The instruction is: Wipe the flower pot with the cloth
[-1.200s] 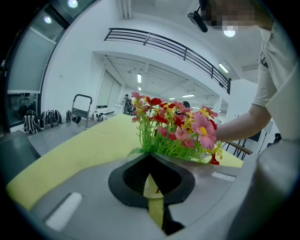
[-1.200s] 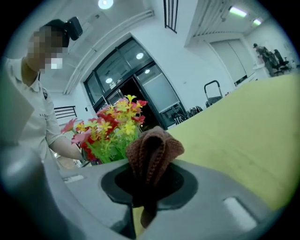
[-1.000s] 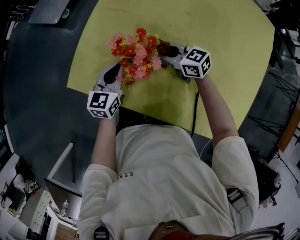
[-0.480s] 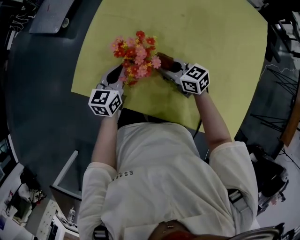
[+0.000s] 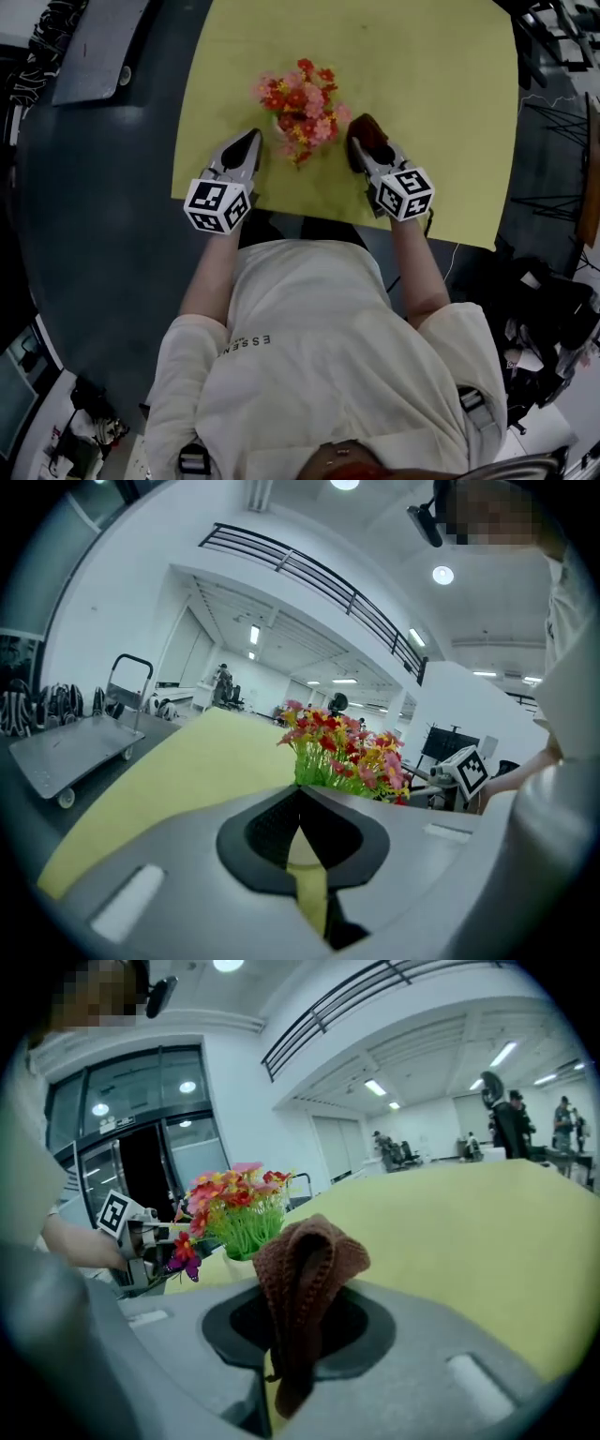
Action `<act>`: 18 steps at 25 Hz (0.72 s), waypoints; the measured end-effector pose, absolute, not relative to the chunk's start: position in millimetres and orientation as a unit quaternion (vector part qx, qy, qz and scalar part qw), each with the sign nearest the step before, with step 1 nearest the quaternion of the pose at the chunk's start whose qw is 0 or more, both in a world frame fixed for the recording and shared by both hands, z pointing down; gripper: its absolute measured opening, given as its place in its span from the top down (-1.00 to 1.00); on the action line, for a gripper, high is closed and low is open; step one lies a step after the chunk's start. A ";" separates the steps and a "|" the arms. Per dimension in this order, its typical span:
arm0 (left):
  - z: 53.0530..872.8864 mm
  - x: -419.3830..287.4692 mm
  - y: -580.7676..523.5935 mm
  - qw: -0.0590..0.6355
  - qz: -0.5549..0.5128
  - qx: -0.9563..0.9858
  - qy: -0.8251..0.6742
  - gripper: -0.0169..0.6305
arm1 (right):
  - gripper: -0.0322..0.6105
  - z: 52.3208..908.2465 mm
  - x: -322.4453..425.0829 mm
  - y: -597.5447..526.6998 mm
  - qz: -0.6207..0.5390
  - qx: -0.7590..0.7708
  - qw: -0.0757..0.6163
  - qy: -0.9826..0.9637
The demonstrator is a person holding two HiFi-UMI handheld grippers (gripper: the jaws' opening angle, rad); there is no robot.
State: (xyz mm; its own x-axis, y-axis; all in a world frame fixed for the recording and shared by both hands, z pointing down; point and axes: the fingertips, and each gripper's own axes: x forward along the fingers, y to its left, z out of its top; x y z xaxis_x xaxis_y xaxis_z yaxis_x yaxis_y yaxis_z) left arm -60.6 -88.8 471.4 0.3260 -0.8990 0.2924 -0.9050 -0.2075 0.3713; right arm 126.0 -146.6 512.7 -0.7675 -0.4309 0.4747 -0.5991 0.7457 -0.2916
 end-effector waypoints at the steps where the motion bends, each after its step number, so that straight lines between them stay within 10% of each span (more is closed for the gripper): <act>1: 468.1 -67.4 -84.6 0.245 0.004 0.783 -0.571 0.91 | 0.72 511.7 126.2 -137.5 0.221 0.305 0.188 -0.907; 18: 463.3 -139.3 -40.0 0.237 0.013 0.853 -0.465 0.91 | 0.71 532.1 20.3 -2.4 0.217 0.426 0.219 -0.851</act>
State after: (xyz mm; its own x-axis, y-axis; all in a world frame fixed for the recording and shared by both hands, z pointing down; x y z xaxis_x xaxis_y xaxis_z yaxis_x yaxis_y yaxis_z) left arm -139.3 -40.0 463.3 0.5674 -0.7870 0.2421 -0.7993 -0.4558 0.3916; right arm 20.3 -2.4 532.1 -0.5416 -0.6296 0.5571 -0.8193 0.5436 -0.1823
